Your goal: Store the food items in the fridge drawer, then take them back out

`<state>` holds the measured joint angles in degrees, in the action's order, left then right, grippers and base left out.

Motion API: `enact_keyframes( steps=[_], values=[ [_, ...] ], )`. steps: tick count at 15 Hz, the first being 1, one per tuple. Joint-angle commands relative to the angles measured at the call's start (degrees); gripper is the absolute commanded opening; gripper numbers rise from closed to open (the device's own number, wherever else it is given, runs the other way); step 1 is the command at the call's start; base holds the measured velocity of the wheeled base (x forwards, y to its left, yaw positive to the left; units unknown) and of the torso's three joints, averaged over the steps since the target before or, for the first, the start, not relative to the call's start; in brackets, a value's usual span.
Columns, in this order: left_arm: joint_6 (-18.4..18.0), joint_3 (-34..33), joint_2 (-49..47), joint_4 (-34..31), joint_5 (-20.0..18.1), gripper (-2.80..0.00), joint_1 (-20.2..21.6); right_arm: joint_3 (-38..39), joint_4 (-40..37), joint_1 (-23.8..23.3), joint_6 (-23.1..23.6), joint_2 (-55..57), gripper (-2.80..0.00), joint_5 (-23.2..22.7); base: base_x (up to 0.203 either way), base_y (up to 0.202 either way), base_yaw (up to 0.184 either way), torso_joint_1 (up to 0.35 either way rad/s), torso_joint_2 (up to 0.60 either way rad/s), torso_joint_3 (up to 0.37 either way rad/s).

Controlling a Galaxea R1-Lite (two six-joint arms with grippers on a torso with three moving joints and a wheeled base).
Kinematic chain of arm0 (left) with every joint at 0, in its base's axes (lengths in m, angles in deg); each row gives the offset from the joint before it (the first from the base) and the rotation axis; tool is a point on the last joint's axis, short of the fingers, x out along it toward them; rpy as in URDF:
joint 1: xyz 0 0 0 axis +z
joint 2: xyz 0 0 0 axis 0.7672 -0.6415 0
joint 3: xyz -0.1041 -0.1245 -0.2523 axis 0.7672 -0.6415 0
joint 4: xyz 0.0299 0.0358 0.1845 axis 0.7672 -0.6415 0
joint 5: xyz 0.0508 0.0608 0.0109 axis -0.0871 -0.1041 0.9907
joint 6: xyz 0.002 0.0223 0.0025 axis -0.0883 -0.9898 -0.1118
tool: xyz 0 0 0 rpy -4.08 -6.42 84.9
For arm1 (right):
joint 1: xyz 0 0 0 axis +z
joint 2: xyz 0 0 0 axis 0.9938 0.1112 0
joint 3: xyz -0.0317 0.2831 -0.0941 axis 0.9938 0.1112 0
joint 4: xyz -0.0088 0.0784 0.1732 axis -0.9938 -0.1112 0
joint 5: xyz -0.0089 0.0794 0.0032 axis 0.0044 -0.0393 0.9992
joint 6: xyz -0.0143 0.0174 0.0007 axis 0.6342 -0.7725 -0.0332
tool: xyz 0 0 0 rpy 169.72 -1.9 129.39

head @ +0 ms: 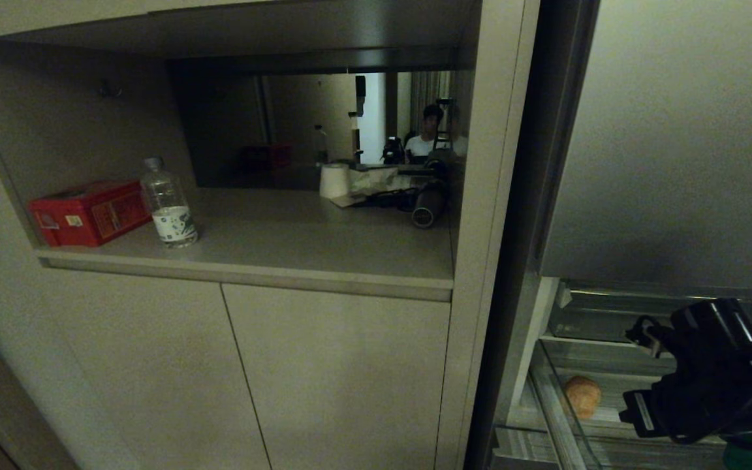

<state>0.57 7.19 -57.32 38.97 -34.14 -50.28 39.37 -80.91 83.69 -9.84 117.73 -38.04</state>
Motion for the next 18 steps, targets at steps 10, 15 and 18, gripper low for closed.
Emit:
enact_keyframes(
  steps=[10, 15, 18],
  values=[
    [0.06, -0.02, -0.01, -0.04, 0.02, -2.80, 0.01, -6.38, 0.53, -0.12, -2.48, 12.06, 0.00, -0.02, 0.000, 0.000, 0.000, 0.000, 0.00, 0.000],
    [-0.03, -0.02, -0.01, -0.04, 0.02, -2.80, 0.01, -4.56, 11.26, -0.52, -4.04, 17.41, 0.00, 0.32, 0.000, 0.000, 0.000, 0.000, 0.00, 0.000],
    [-0.03, 0.07, -0.01, -0.04, 0.02, -2.80, 0.01, -5.18, 11.45, -0.95, -4.83, 18.84, 0.00, 0.23, 0.000, 0.000, 0.000, 0.000, 0.00, 0.000]
  ],
)
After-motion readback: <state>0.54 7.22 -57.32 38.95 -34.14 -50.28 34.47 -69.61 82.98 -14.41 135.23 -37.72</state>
